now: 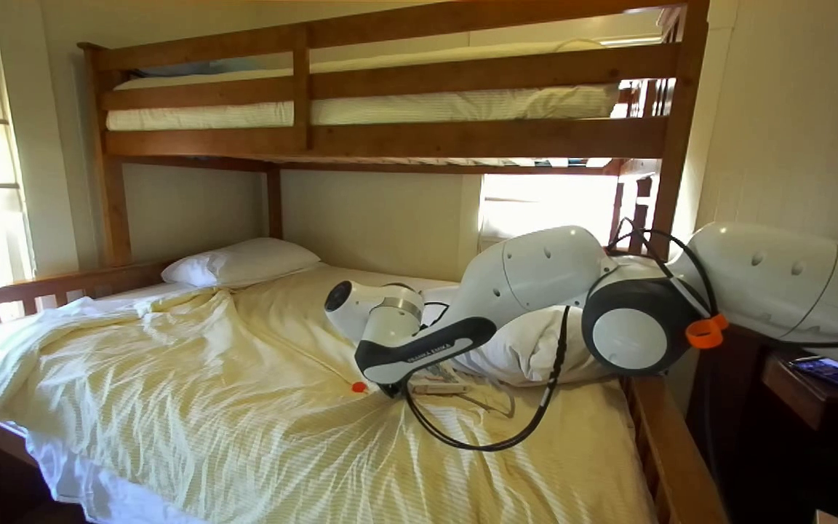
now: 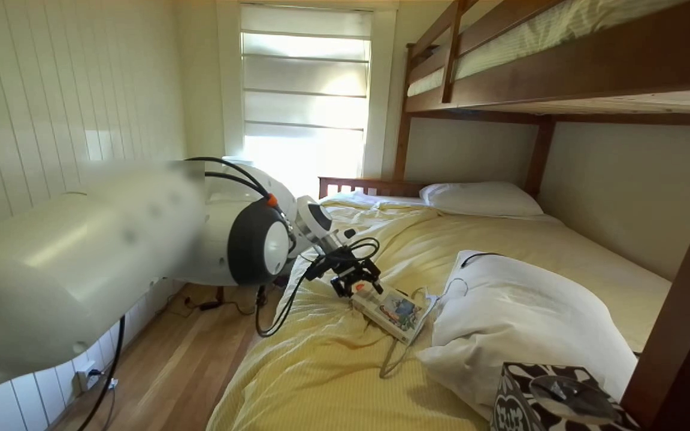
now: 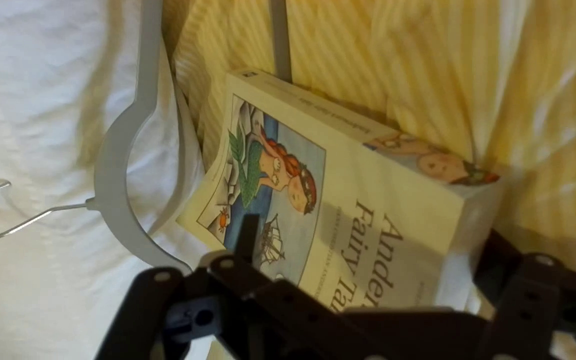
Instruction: Put the book on the pillow
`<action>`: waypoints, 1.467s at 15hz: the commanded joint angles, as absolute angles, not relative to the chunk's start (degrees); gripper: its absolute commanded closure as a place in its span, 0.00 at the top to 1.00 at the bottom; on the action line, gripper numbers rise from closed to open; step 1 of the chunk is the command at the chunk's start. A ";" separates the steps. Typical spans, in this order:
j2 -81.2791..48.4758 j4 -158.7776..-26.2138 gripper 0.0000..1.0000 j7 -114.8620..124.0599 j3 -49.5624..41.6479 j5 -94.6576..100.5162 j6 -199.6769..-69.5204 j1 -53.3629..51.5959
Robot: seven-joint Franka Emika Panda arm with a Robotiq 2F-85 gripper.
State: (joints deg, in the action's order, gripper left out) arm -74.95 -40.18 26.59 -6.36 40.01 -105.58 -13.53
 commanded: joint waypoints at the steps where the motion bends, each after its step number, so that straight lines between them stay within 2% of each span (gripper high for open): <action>1: -75.53 -37.97 1.00 24.44 -6.24 39.82 -106.34 -12.36; 8: -73.49 -39.98 1.00 19.19 -3.73 39.43 -105.01 -13.51; 18: -73.31 -39.09 1.00 17.75 -5.71 40.20 -97.82 -14.46; 22: -73.17 -39.35 1.00 17.57 -4.73 39.97 -99.37 -15.39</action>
